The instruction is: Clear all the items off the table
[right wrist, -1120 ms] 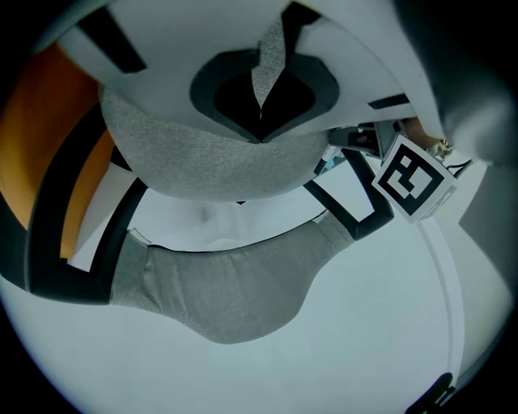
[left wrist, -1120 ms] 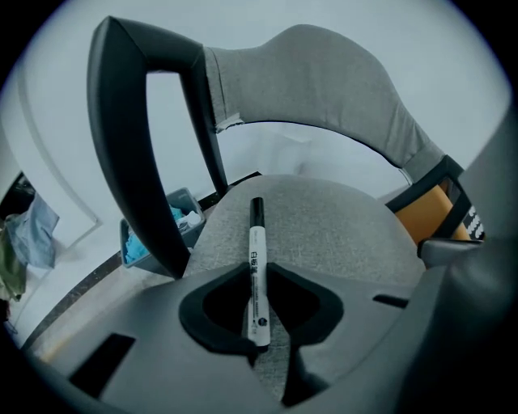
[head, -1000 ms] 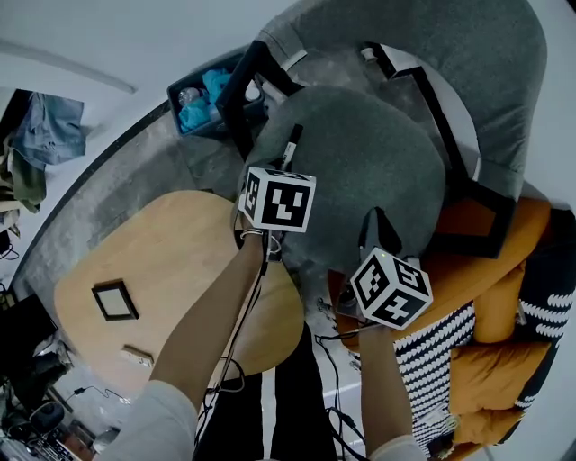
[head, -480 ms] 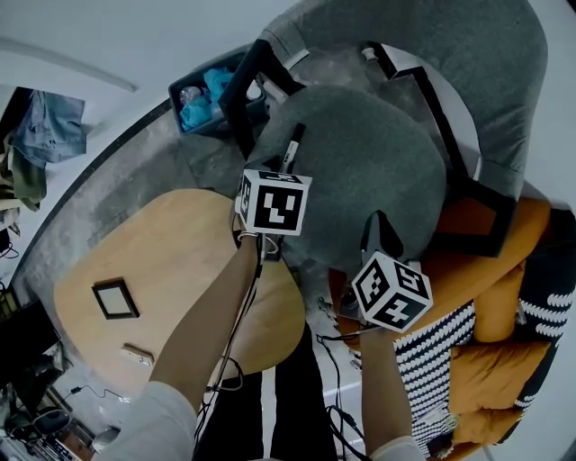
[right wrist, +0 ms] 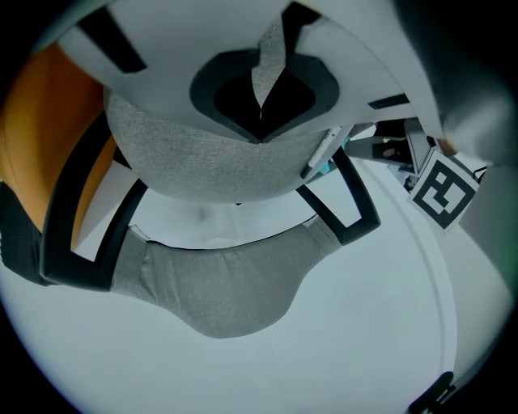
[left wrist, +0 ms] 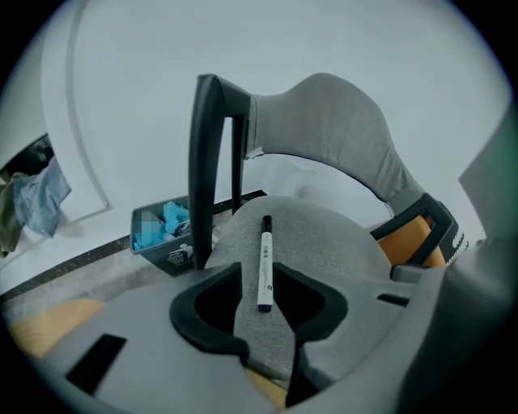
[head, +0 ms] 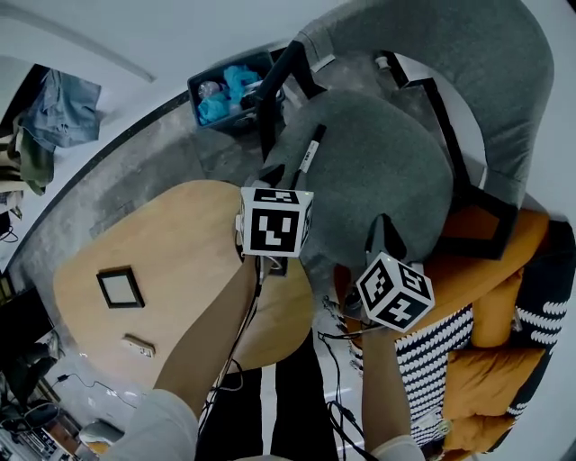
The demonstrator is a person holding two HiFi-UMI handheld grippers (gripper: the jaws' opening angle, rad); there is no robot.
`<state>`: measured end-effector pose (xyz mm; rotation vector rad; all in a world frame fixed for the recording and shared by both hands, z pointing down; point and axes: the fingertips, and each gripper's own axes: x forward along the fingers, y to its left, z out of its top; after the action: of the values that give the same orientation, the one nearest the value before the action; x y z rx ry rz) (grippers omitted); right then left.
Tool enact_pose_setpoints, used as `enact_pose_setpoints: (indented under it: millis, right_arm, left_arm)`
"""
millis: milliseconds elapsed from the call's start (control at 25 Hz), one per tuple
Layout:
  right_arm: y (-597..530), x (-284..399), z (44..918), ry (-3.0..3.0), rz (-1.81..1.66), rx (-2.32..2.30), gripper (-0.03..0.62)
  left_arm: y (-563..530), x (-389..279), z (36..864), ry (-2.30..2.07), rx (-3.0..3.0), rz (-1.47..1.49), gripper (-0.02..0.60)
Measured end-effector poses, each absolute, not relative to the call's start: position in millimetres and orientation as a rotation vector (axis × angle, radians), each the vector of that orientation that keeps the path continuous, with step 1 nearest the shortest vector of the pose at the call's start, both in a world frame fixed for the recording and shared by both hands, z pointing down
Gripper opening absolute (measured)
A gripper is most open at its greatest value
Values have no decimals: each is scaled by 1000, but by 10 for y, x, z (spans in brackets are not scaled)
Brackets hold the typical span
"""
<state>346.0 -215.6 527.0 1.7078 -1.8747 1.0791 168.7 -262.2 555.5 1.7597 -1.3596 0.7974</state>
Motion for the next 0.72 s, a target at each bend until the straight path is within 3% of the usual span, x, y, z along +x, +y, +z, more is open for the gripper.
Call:
enact_pose_setpoints:
  millis: [400,720]
  right_arm:
    - [-1843,2783,4996,-1946,1025,1579,24]
    - [-1176,1555,4745,-2090,975,1307,25]
  left_arm:
    - [-1631,1069,5139,-1410,1684,675,111]
    - [-449,187,4923,-1523,1522,611,19]
